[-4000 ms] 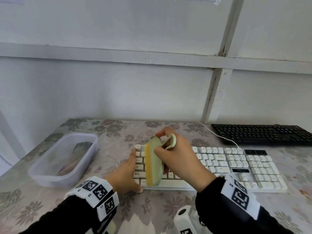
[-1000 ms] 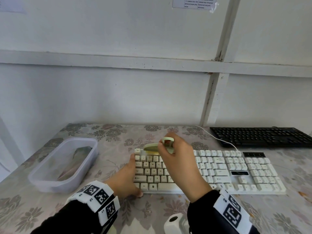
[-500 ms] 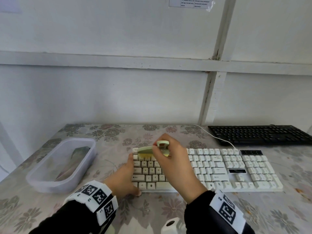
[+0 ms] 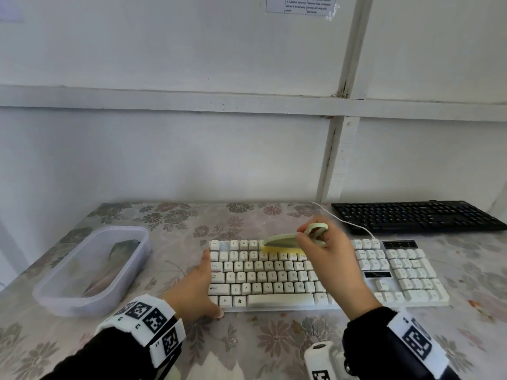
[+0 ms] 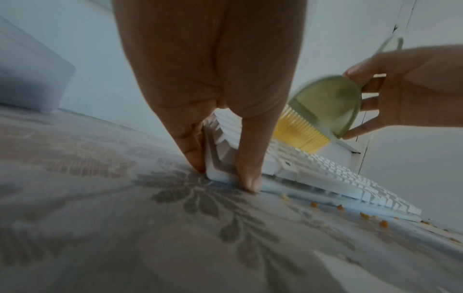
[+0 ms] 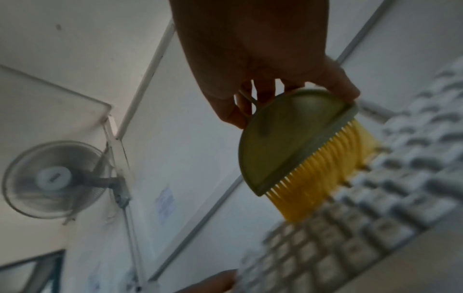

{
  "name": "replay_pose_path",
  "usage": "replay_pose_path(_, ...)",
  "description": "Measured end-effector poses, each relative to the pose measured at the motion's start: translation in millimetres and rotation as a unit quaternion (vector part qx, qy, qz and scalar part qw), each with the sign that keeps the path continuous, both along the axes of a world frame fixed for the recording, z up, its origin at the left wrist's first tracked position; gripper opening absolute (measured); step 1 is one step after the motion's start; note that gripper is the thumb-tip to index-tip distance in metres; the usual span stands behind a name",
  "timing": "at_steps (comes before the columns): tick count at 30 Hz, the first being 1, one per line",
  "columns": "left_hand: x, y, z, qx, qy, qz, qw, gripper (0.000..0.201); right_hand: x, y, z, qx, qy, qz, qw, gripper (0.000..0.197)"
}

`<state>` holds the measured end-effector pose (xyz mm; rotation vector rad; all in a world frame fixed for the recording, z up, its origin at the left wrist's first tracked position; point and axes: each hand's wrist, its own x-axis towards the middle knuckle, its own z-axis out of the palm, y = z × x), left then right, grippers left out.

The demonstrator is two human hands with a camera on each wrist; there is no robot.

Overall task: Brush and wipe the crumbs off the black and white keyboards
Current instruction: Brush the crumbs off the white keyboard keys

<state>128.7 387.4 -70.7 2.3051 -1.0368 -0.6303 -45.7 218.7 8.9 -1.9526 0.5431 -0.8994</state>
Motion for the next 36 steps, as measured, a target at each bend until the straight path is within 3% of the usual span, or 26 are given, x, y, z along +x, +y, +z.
replay_pose_path(4, 3, 0, -3, -0.004, 0.005, -0.001, 1.0, 0.133, -14, -20, 1, -0.04, -0.017, -0.066, 0.997, 0.015)
replay_pose_path(8, 4, 0, -4, -0.008, 0.009, -0.005, 1.0, 0.132, -15, -14, 2, 0.008, -0.038, 0.0, 0.999, 0.01)
replay_pose_path(11, 4, 0, -4, 0.0, 0.001, -0.003, 1.0, 0.134, -15, -20, -5, 0.015, -0.016, -0.009, 1.0, 0.012)
replay_pose_path(16, 4, 1, -4, 0.011, 0.003, -0.003, 1.0, 0.135, -15, -22, -1, -0.071, -0.015, -0.049, 0.996, 0.014)
replay_pose_path(21, 3, 1, -2, 0.006, 0.001, 0.0, 1.0, 0.134, -14, -21, -7, 0.024, -0.007, -0.01, 1.0, 0.014)
replay_pose_path(26, 1, 1, 1, 0.0, 0.001, -0.01, 1.0, 0.131, -26, -36, 2, -0.032, -0.008, -0.074, 0.997, 0.014)
replay_pose_path(31, -3, 1, 5, -0.002, -0.001, -0.009, 1.0, 0.129, -29, -38, 6, 0.032, -0.061, -0.036, 0.997, 0.01)
replay_pose_path(36, -5, 1, 9, -0.018, 0.002, -0.015, 1.0, 0.123, -36, -53, -5, 0.024, -0.02, -0.066, 0.997, 0.016)
